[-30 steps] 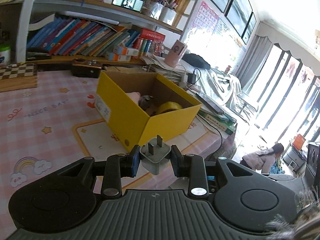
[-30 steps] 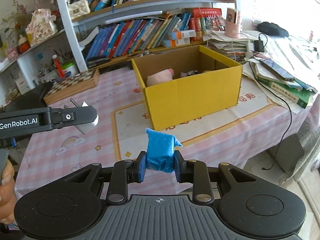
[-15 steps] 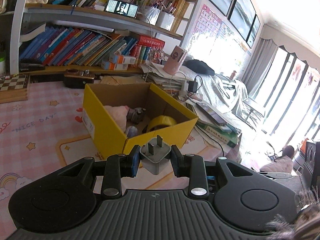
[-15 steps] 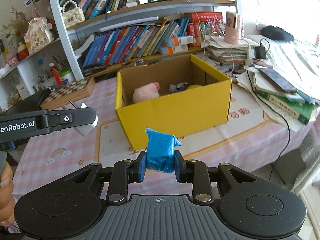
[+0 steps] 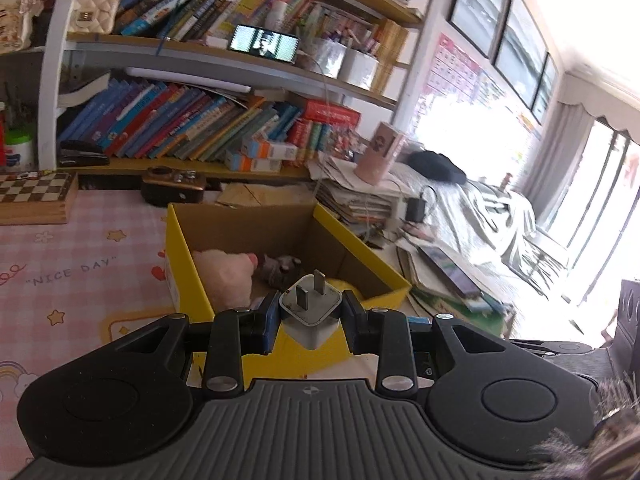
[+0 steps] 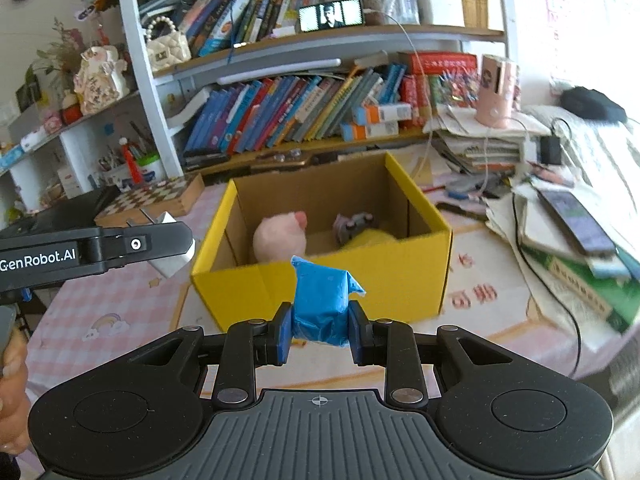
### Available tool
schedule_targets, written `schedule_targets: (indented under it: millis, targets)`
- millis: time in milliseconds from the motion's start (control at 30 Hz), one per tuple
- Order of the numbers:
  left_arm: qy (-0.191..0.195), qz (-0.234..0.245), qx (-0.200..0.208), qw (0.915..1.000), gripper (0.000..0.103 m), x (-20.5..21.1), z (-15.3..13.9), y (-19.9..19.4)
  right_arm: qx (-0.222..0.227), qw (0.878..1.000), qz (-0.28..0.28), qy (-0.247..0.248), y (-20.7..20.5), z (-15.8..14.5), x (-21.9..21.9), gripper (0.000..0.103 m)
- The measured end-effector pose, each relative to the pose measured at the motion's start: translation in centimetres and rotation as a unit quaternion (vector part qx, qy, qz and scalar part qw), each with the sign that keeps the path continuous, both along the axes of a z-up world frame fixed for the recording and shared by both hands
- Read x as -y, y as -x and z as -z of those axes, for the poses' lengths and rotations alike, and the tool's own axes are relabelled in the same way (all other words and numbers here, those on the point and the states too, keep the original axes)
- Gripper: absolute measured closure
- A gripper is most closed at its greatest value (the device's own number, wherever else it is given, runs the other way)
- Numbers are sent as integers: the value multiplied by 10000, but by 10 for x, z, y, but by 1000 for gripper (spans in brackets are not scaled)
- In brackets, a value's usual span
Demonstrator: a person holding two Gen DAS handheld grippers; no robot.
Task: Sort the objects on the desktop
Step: 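Lift the plug and blue object and carry both toward the yellow box, then lower the plug with the left tool while the right tool lowers the blue object into the box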
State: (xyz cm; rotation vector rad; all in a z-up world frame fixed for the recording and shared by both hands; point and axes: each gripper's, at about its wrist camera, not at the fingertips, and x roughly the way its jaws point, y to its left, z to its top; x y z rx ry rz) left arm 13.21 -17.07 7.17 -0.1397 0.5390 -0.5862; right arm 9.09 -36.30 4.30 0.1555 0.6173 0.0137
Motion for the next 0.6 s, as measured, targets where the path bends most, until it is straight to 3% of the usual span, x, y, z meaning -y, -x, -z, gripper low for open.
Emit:
schedule_targets:
  millis: [267, 600]
  targets:
    - [-229, -423, 213, 9986, 74, 36, -2, -25, 303, 9980, -470, 302, -46, -8, 23, 75]
    - [-1450, -668, -187, 9870, 74, 73, 41, -89, -58, 9843, -1376, 1107, -125, 17, 11, 75]
